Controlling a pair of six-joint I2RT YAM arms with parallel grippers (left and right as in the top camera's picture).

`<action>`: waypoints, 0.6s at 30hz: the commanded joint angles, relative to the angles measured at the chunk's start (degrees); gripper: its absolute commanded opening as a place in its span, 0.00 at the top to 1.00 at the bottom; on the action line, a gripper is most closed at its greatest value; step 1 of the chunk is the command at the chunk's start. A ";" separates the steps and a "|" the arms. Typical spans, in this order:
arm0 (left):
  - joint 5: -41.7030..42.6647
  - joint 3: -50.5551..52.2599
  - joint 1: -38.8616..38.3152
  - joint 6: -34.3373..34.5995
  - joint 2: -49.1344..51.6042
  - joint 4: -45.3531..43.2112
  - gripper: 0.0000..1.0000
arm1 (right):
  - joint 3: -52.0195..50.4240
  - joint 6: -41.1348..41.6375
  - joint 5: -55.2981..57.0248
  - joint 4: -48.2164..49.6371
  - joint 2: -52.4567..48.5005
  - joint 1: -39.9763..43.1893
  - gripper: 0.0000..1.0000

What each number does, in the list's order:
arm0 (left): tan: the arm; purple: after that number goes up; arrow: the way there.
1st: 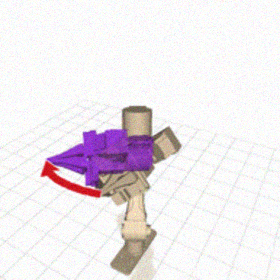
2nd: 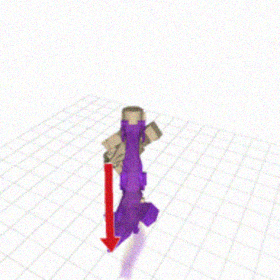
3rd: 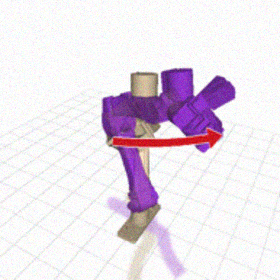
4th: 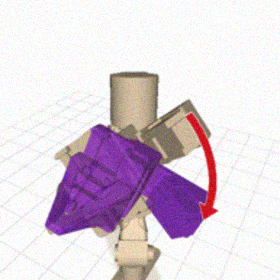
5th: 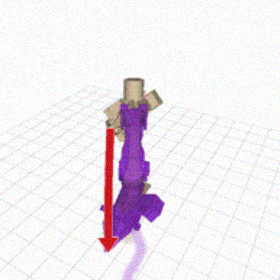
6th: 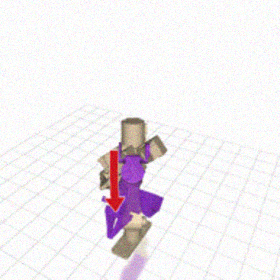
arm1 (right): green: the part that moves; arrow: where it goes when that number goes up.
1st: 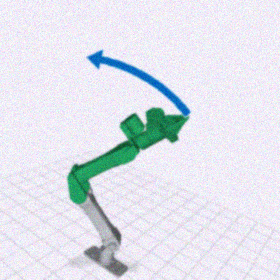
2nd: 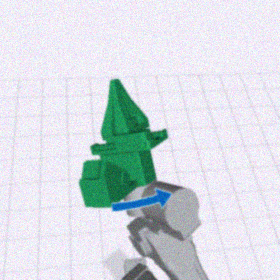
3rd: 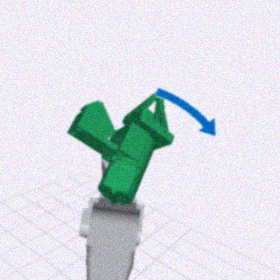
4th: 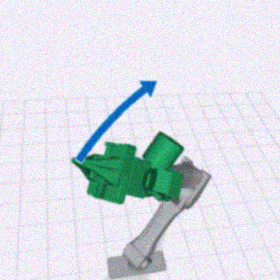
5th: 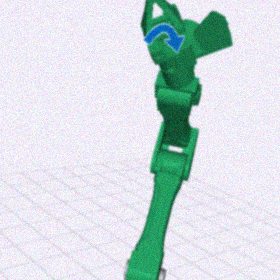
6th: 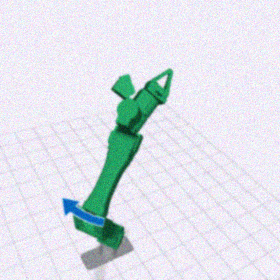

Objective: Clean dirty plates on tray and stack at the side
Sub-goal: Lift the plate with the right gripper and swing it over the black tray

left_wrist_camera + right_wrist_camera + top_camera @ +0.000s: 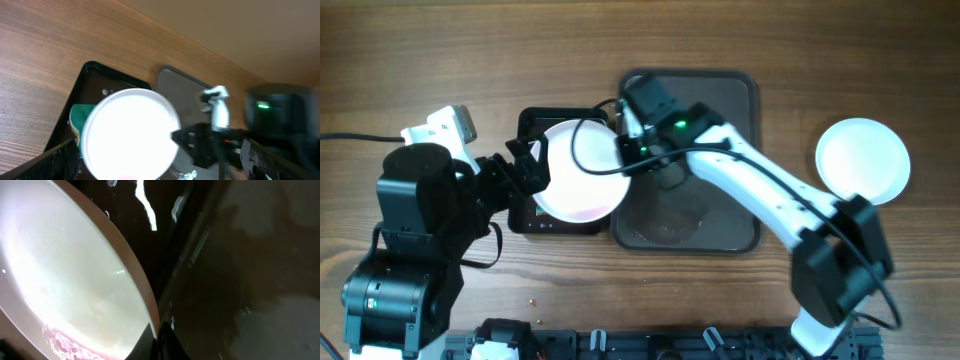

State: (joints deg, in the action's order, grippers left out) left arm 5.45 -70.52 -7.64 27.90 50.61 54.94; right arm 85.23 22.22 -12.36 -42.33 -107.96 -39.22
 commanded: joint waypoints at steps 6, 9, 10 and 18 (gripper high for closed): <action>0.48 -0.85 0.15 -0.50 0.02 0.02 0.00 | 3.80 -4.24 26.23 9.51 -0.50 -6.29 0.96; 0.48 -0.85 0.15 -0.52 0.02 0.02 0.00 | 3.80 -5.20 33.07 11.13 1.46 -7.87 0.96; 0.50 -0.85 0.15 -0.52 0.02 0.02 0.00 | 3.80 -7.23 35.63 11.93 2.58 -8.63 0.96; 0.48 -0.85 0.15 -0.52 0.02 0.02 0.00 | 3.80 -18.58 52.17 18.75 7.34 -14.05 0.96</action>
State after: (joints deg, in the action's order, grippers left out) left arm 5.45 -70.50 -7.64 27.90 50.76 55.09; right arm 87.44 10.66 28.67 -25.61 -104.12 -51.11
